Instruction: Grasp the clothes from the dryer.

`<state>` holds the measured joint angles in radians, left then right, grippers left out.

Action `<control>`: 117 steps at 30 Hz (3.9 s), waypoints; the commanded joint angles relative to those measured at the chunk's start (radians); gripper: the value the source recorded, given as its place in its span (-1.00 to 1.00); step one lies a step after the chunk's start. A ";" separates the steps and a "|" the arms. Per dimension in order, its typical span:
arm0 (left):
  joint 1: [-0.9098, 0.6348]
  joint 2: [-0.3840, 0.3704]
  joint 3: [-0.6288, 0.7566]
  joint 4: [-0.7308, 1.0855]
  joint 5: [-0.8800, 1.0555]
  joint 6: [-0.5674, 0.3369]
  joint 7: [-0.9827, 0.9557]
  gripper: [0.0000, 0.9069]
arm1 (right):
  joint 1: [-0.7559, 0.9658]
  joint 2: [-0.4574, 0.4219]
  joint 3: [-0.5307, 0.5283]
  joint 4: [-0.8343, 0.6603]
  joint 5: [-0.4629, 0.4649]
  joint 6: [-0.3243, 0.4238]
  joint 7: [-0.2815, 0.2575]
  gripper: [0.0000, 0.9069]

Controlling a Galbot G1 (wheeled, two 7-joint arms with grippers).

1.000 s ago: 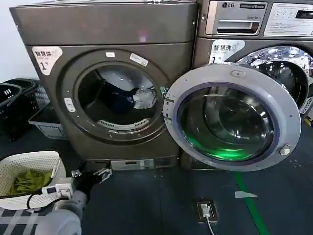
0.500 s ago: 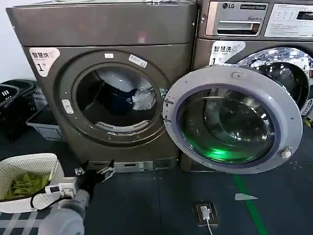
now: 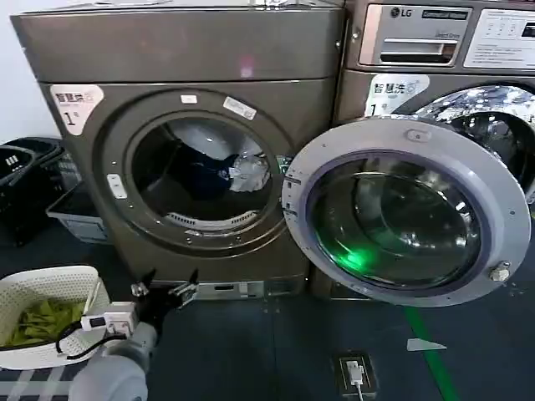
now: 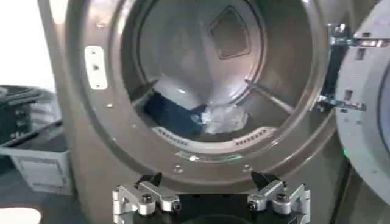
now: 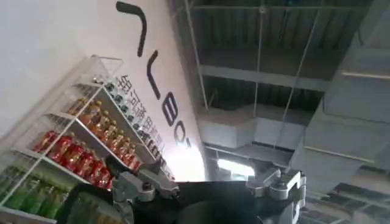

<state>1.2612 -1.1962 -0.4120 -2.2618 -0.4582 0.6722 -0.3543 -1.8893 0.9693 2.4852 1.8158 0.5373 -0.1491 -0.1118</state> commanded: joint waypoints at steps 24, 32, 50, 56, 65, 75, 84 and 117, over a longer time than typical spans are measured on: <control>-0.001 -0.003 0.005 0.006 0.013 -0.005 0.008 1.00 | 0.010 0.004 -0.005 -0.004 0.008 0.008 -0.003 1.00; -0.001 -0.003 0.007 0.007 0.014 -0.003 0.010 1.00 | 0.017 0.004 -0.010 -0.005 0.006 0.010 -0.006 1.00; -0.003 0.001 0.012 0.005 0.016 -0.003 0.011 1.00 | 0.011 0.005 -0.004 -0.002 0.010 0.011 -0.008 1.00; -0.007 0.005 0.012 0.004 0.017 -0.005 0.012 1.00 | 0.008 0.005 -0.001 0.001 0.013 0.010 -0.008 1.00; -0.024 0.004 0.019 0.012 0.022 -0.009 0.016 1.00 | 0.002 0.005 0.014 -0.011 0.008 0.010 -0.009 1.00; -0.032 0.001 0.026 0.024 0.029 -0.012 0.019 1.00 | 0.001 0.005 0.019 -0.023 0.004 0.013 -0.011 1.00; -0.035 0.003 0.026 0.026 0.028 -0.012 0.020 1.00 | 0.000 0.003 0.026 -0.027 0.002 0.013 -0.010 1.00; -0.043 0.003 0.027 0.032 0.027 -0.016 0.020 1.00 | -0.015 0.014 0.031 -0.023 -0.017 0.024 -0.005 1.00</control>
<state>1.2174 -1.1943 -0.3837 -2.2313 -0.4312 0.6560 -0.3349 -1.9041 0.9830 2.5164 1.7908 0.5215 -0.1280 -0.1216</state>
